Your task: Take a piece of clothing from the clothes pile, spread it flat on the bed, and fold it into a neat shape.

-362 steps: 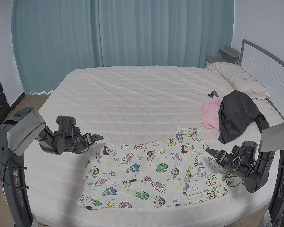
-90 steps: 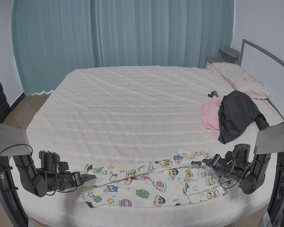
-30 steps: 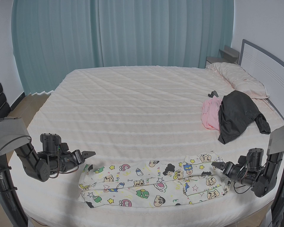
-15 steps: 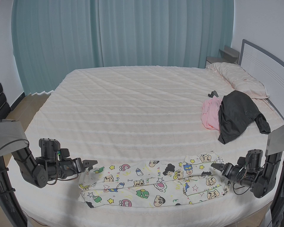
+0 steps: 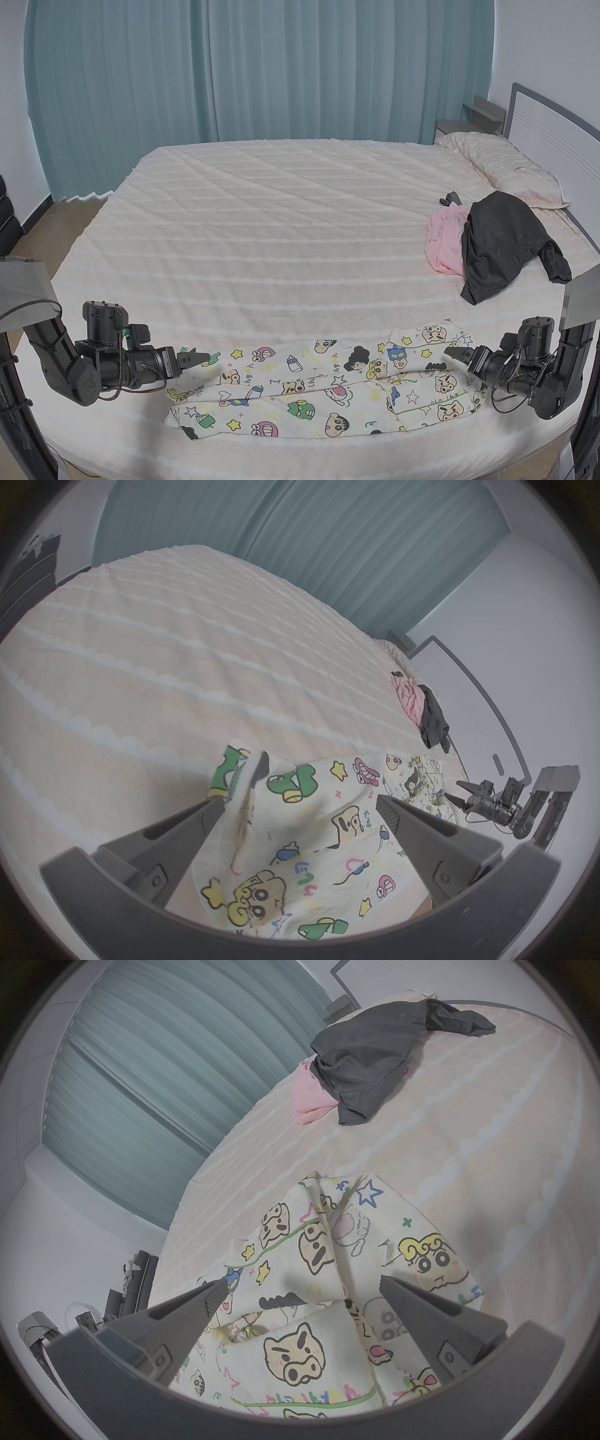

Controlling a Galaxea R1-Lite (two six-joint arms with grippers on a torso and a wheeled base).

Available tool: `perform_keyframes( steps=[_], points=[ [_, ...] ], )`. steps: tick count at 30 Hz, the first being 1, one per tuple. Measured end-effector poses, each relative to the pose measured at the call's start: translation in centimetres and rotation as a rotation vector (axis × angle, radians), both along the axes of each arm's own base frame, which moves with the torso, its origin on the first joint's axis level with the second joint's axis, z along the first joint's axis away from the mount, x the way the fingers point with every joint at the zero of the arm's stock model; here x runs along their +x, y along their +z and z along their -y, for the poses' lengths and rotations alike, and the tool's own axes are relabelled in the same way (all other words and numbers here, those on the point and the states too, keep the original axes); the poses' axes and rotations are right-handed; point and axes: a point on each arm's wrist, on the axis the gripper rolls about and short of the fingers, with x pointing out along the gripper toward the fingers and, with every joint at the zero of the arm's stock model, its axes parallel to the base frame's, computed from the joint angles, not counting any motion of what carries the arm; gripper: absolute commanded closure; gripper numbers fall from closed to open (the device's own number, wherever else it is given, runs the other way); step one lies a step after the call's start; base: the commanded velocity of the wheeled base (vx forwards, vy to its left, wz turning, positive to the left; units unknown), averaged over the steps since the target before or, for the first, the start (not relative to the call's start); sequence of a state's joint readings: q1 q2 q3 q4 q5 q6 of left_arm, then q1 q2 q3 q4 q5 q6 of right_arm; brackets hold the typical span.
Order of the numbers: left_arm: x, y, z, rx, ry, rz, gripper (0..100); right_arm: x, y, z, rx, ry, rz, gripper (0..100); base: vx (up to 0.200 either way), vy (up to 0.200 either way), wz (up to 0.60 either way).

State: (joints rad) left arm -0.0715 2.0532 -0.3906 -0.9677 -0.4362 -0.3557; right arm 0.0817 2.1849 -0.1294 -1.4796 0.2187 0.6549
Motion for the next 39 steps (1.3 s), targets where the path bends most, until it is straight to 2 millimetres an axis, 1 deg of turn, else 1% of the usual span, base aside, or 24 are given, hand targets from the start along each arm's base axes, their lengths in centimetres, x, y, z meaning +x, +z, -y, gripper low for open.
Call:
perform_keyframes(
  steps=[8, 13, 20, 21, 34, 39],
  points=[
    [-0.1, -0.7, 0.3, 0.045, -0.049, 0.001, 0, 0.0, 0.0, 0.0, 0.000, 0.002, 0.000, 0, 0.000, 0.000, 0.00],
    [0.3, -1.4, 0.4, 0.052, -0.052, -0.009, 0, 0.0, 0.0, -0.1, 0.000, 0.004, -0.002, 0, 0.000, 0.000, 0.00],
    [0.4, -2.0, 0.5, 0.055, -0.056, -0.029, 0, 0.0, 0.0, -0.1, 0.000, 0.005, -0.002, 0, 0.000, 0.000, 0.00],
    [0.5, -2.1, 0.5, 0.056, -0.056, -0.031, 100, 0.0, 0.0, -0.1, 0.000, 0.005, -0.001, 0, 0.000, 0.000, 0.00],
    [1.1, -3.2, 0.2, 0.064, -0.041, -0.058, 100, 0.0, 0.0, -0.1, 0.000, 0.005, -0.001, 0, 0.000, 0.000, 0.00],
    [1.2, -3.2, -0.1, 0.059, -0.027, -0.057, 100, 0.1, 0.4, -0.1, -0.007, -0.012, 0.030, 0, 0.000, 0.000, 0.00]
  ],
)
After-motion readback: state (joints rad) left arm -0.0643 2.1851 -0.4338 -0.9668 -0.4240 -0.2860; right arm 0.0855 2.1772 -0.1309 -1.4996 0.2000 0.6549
